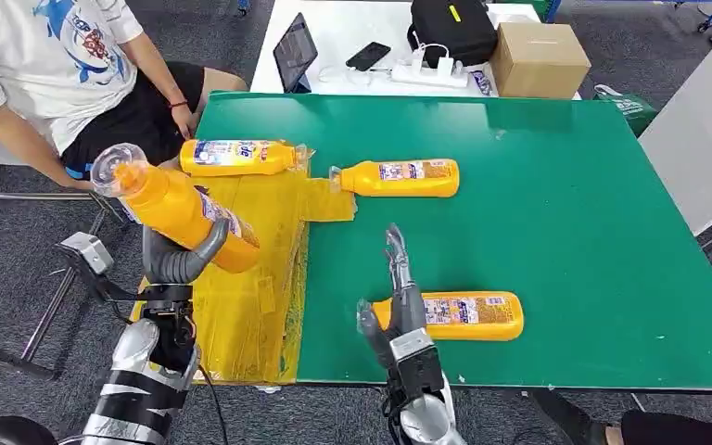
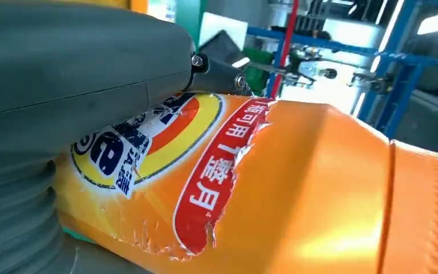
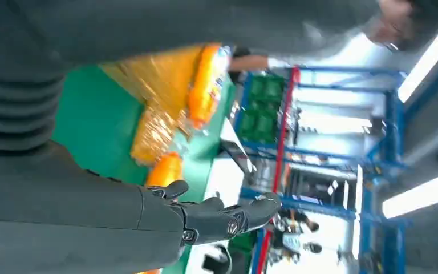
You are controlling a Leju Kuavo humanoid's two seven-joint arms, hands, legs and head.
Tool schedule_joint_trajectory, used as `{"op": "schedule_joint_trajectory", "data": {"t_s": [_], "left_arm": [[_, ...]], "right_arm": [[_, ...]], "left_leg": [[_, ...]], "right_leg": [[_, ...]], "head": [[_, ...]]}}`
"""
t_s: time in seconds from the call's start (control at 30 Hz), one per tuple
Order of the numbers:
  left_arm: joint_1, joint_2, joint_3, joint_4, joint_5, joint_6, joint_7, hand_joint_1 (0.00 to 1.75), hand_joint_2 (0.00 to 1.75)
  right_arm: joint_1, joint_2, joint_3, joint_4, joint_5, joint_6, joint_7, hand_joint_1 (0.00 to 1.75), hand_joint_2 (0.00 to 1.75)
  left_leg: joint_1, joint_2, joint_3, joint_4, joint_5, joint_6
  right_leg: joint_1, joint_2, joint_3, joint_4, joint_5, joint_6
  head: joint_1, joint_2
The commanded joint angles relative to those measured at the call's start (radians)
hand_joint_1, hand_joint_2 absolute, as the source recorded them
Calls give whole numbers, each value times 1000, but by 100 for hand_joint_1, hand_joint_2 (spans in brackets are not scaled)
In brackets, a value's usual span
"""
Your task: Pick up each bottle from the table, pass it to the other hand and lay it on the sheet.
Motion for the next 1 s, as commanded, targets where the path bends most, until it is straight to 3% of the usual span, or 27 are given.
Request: {"op": "schedule_joint_trajectory", "data": {"t_s": [0.03, 0.13, 0.2, 0.3, 0.37, 0.4, 0.53, 0.6, 0.8, 1.0], "left_arm": [[-48, -12, 38, 13, 5, 6, -1, 175, 175], [-48, -12, 38, 13, 5, 6, -1, 175, 175], [-56, -6, 37, 10, -78, 80, -50, 175, 175], [-87, 13, 2, 29, -374, 288, -112, 175, 175], [-116, 46, -37, 96, -738, 476, -80, 175, 175], [-134, 63, -55, 148, -880, 502, -37, 175, 175], [-259, 134, -167, 500, -1328, 492, 94, 175, 175], [-330, 153, -208, 656, -1429, 470, 117, 175, 175], [-409, 198, -250, 800, -1563, 496, 162, 175, 175], [-425, 211, -242, 846, -1551, 416, 141, 175, 175]], "right_arm": [[8, -26, -37, -77, -11, 1, 2, 0, 0], [8, -26, -37, -77, -11, 1, 2, 0, 0], [13, -29, -37, -113, -15, -7, 2, 0, 0], [6, -35, -20, -205, -1, -86, 2, 0, 0], [-8, -42, -3, -253, 11, -156, 2, 0, 0], [-17, -44, 0, -243, 21, -167, 2, 0, 0], [-40, -58, 36, -202, 86, -176, 2, 0, 0], [-45, -69, 64, -216, 70, -188, 2, 0, 0], [-47, -72, 80, -226, 51, -156, 2, 0, 0], [-49, -67, 76, -208, 40, -133, 2, 0, 0]], "left_leg": [[1, -2, 5, 0, -2, -1], [1, -1, 4, 0, -2, -1], [1, -1, 3, 0, -2, -1], [1, -2, 0, 1, -1, 0], [0, -2, 0, 1, -1, 0], [1, -2, 2, 1, -1, 0], [1, -3, 6, -2, 0, -1], [1, -4, 6, -2, 0, -1], [1, 0, 3, 0, 0, -1], [1, 2, 5, 0, -1, -1]], "right_leg": [[2, -3, 6, 0, -3, -2], [1, -3, 4, 0, -2, -1], [2, -2, 4, -1, -1, -1], [1, -3, 1, 1, -1, -1], [1, -3, 1, 1, -2, -1], [1, -4, 2, 1, -2, -1], [1, -4, 7, -2, -1, -1], [1, -4, 8, -2, -1, -2], [1, -1, 3, 0, 0, -1], [2, 0, 4, 0, -1, -1]], "head": [[0, 0], [0, 0], [0, 0], [0, 0], [0, 0], [0, 0], [0, 0], [0, 0], [0, 0], [0, 0]]}}
